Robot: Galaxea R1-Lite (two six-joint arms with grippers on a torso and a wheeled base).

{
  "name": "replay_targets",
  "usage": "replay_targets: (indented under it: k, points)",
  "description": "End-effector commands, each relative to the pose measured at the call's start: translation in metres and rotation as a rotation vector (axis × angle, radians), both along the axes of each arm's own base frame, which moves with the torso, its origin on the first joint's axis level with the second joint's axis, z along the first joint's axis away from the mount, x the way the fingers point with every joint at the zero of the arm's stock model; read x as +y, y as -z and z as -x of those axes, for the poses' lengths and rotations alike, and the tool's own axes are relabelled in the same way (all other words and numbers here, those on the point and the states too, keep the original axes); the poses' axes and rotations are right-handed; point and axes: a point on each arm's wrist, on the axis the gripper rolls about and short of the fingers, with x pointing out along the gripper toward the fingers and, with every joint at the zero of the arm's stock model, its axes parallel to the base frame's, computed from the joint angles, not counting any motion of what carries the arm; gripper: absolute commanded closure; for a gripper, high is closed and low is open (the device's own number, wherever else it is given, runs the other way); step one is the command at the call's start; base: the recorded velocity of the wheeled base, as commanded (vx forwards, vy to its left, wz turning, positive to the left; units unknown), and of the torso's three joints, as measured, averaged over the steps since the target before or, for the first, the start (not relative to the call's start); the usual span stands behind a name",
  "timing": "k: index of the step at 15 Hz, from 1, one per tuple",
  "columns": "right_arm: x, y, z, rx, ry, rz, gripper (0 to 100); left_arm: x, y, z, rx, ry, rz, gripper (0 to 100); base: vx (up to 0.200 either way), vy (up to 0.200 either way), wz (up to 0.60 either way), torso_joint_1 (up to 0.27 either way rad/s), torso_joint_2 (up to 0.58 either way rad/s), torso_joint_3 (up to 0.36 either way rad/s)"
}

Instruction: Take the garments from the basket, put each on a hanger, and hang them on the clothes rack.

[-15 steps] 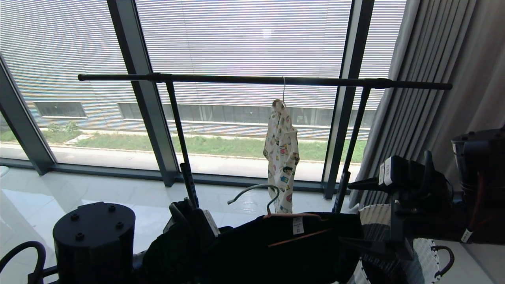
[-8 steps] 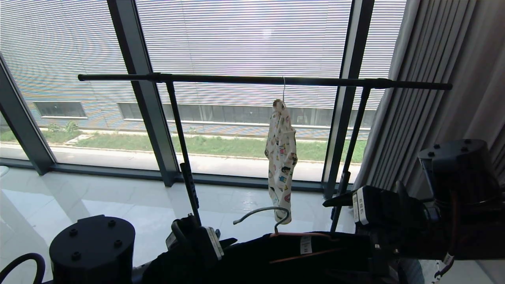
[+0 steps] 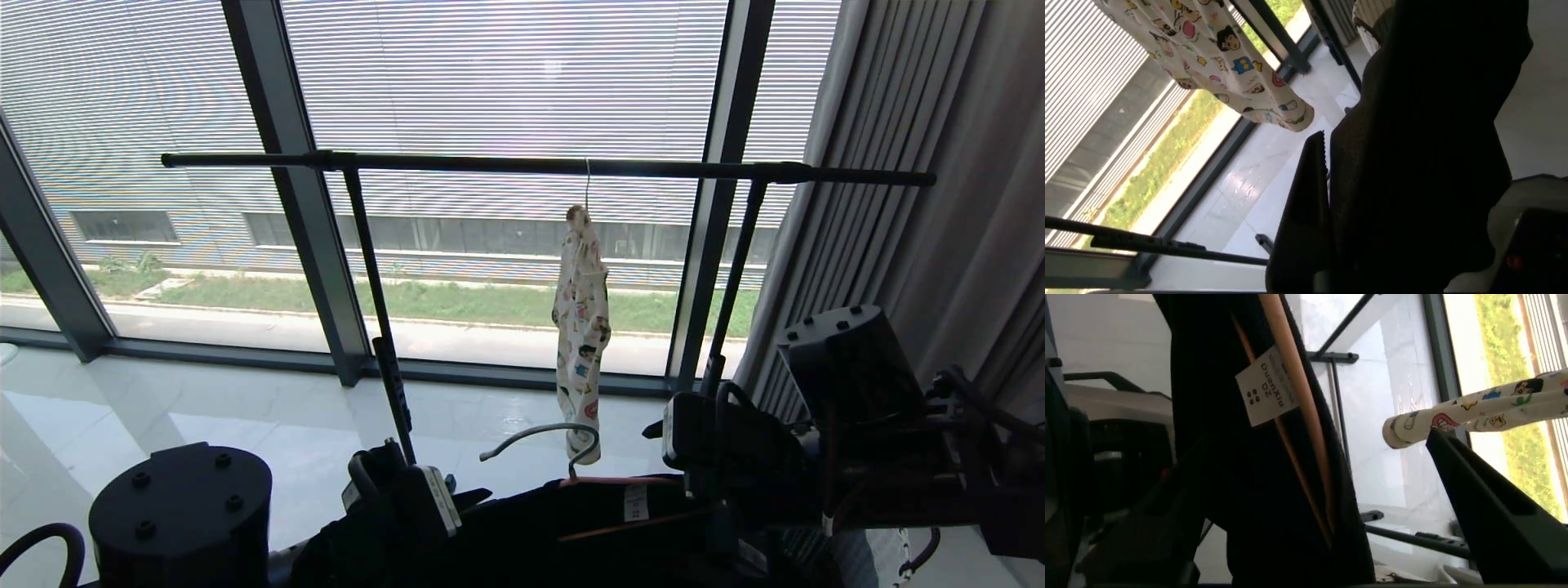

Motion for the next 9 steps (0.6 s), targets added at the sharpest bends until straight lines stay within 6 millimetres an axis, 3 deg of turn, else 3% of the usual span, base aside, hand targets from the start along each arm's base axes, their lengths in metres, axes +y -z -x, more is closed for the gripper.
replay_targets:
  k: [1, 3, 4, 9]
  points:
    - [0.0021, 0.0068, -0.0045, 0.012, 0.018, 0.023, 0, -0.0001, -0.0006, 0.0001, -0.002, 0.001, 0.001, 100, 0.000, 0.000, 0.00, 0.000, 0.00, 0.000]
    - [0.0004, 0.0067, -0.0065, 0.018, 0.040, 0.020, 0, -0.0010, -0.0008, 0.0010, -0.003, 0.007, 0.003, 100, 0.000, 0.000, 0.00, 0.000, 0.00, 0.000]
    - [0.0001, 0.0067, -0.0069, 0.019, 0.044, 0.020, 100, -0.0016, -0.0008, 0.0016, -0.003, 0.011, 0.003, 100, 0.000, 0.000, 0.00, 0.000, 0.00, 0.000]
    - [0.0011, 0.0023, -0.0067, 0.008, 0.041, 0.004, 100, -0.0039, 0.0001, 0.0025, 0.000, 0.022, -0.001, 100, 0.000, 0.000, 0.00, 0.000, 0.00, 0.000]
